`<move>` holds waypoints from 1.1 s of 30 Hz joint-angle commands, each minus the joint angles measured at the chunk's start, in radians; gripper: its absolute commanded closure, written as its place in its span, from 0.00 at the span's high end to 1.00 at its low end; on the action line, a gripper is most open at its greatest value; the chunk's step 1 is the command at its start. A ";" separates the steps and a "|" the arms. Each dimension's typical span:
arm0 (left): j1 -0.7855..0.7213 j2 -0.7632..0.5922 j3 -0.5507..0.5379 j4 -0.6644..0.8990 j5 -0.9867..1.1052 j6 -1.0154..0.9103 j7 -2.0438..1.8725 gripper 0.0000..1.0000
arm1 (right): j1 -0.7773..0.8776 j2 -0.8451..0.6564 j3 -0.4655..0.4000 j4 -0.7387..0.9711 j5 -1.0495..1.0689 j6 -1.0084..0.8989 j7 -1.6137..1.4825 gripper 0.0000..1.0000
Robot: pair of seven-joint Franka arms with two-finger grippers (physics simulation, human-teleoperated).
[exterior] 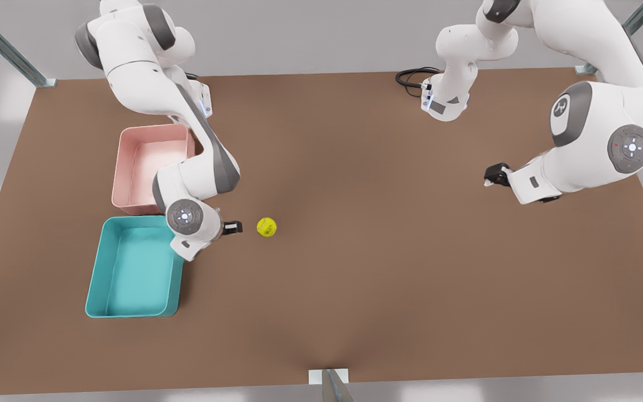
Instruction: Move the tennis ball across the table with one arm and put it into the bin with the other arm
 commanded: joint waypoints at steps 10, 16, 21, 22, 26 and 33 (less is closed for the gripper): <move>0.008 0.011 0.002 0.001 0.003 -0.036 -0.503 1.00 | 0.114 0.017 0.002 -0.300 0.041 0.606 0.313 1.00; 0.016 0.009 0.002 0.001 -0.003 -0.036 -0.502 1.00 | 0.127 0.028 0.015 -0.372 0.043 0.706 0.314 1.00; 0.014 0.011 0.001 0.001 -0.004 -0.038 -0.503 1.00 | 0.146 0.057 0.015 -0.374 0.043 0.707 0.313 1.00; 0.014 0.011 0.001 -0.001 -0.004 -0.041 -0.506 1.00 | 0.146 0.063 0.015 -0.374 0.043 0.709 0.313 1.00; 0.014 0.012 0.001 -0.001 -0.006 -0.081 -0.503 1.00 | 0.153 0.086 0.015 -0.374 0.041 0.710 0.311 1.00; 0.010 -0.015 -0.007 0.008 -0.015 -0.099 -0.529 1.00 | 0.153 0.111 0.015 -0.392 0.030 0.735 0.310 1.00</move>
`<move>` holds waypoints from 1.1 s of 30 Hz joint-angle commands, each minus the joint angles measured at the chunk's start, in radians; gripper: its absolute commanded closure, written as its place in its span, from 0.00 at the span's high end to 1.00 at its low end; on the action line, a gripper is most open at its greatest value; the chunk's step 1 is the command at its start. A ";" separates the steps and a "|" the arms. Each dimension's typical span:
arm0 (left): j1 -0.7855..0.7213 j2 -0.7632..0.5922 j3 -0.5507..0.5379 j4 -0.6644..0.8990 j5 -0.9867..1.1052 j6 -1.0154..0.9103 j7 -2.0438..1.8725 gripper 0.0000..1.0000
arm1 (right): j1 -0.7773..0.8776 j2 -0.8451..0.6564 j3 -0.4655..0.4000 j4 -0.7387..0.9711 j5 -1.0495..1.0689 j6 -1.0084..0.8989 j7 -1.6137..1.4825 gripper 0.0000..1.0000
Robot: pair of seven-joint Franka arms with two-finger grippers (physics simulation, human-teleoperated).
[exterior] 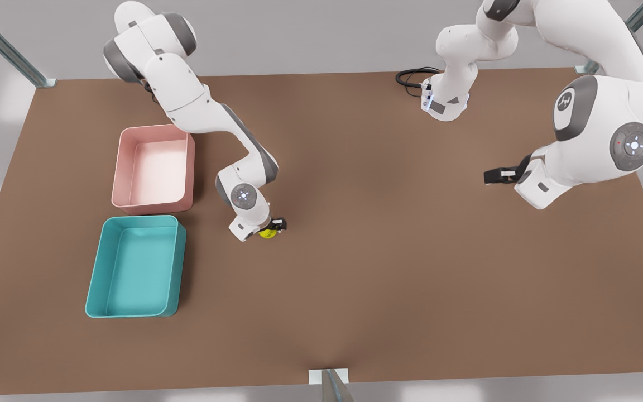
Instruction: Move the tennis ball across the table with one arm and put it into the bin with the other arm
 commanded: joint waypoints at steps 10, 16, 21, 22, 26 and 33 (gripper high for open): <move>-0.002 0.011 -0.001 0.022 -0.064 0.059 -0.101 1.00 | 0.005 0.013 0.000 -0.002 -0.002 0.031 0.025 0.71; 0.002 0.016 0.001 0.034 -0.058 0.063 -0.101 1.00 | -0.006 -0.007 0.000 0.009 -0.002 0.022 -0.024 0.63; 0.004 0.027 0.002 0.034 -0.056 0.082 -0.101 1.00 | -0.109 -0.123 -0.003 0.033 -0.003 -0.084 -0.232 0.63; 0.004 0.028 0.002 0.034 -0.056 0.082 -0.099 1.00 | -0.149 -0.146 -0.005 0.052 -0.003 -0.149 -0.301 0.63; 0.005 0.036 0.004 0.033 -0.056 0.077 -0.099 1.00 | -0.374 -0.183 -0.011 0.084 -0.005 -0.251 -0.570 0.63; 0.012 0.045 0.004 0.030 -0.055 0.080 -0.101 1.00 | -0.646 -0.166 -0.057 0.086 -0.008 -0.362 -0.989 0.80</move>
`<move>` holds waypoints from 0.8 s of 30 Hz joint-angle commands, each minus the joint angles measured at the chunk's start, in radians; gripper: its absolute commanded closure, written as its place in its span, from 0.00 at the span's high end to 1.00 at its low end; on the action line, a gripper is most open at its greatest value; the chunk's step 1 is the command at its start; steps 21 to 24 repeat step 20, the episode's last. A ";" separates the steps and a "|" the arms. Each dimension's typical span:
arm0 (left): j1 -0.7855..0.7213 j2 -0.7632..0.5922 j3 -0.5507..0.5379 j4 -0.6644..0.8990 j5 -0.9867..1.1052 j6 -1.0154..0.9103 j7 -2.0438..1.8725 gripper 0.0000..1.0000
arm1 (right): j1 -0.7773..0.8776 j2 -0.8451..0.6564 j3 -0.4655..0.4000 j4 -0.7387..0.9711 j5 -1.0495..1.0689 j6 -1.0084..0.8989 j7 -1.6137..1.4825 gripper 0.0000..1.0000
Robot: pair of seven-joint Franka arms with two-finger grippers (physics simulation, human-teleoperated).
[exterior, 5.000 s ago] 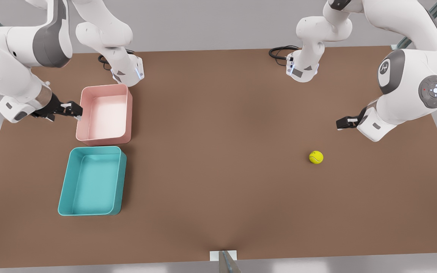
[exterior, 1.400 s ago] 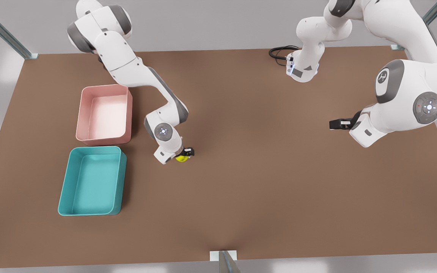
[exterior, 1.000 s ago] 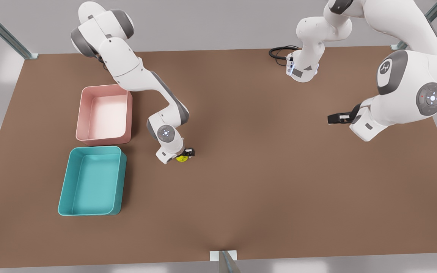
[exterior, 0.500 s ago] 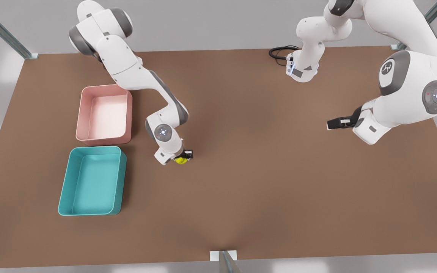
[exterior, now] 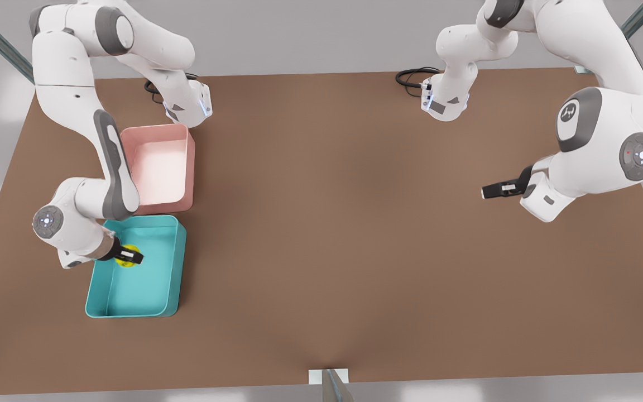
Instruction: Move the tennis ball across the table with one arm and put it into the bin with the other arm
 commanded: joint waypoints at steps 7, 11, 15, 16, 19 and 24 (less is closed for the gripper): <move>0.000 -0.001 0.000 0.000 0.001 -0.001 -0.016 1.00 | 0.008 0.061 -0.010 0.097 0.004 -0.188 -0.442 1.00; 0.000 -0.001 0.000 -0.001 0.001 -0.004 -0.016 1.00 | 0.212 0.059 -0.006 0.439 -0.014 -0.673 0.104 1.00; 0.009 -0.001 0.001 -0.004 0.001 -0.009 -0.016 1.00 | 0.290 -0.063 -0.015 0.575 -0.088 -0.863 0.098 1.00; 0.009 -0.001 0.000 -0.004 0.001 -0.010 -0.016 1.00 | 0.284 -0.130 -0.013 0.559 -0.100 -0.857 0.084 1.00; 0.008 0.001 0.000 -0.009 0.001 -0.010 -0.016 1.00 | 0.217 -0.319 -0.004 0.378 -0.077 -0.837 0.081 1.00; 0.008 0.001 0.000 -0.009 0.001 -0.024 -0.016 1.00 | 0.206 -0.326 -0.003 0.372 -0.071 -0.837 0.081 1.00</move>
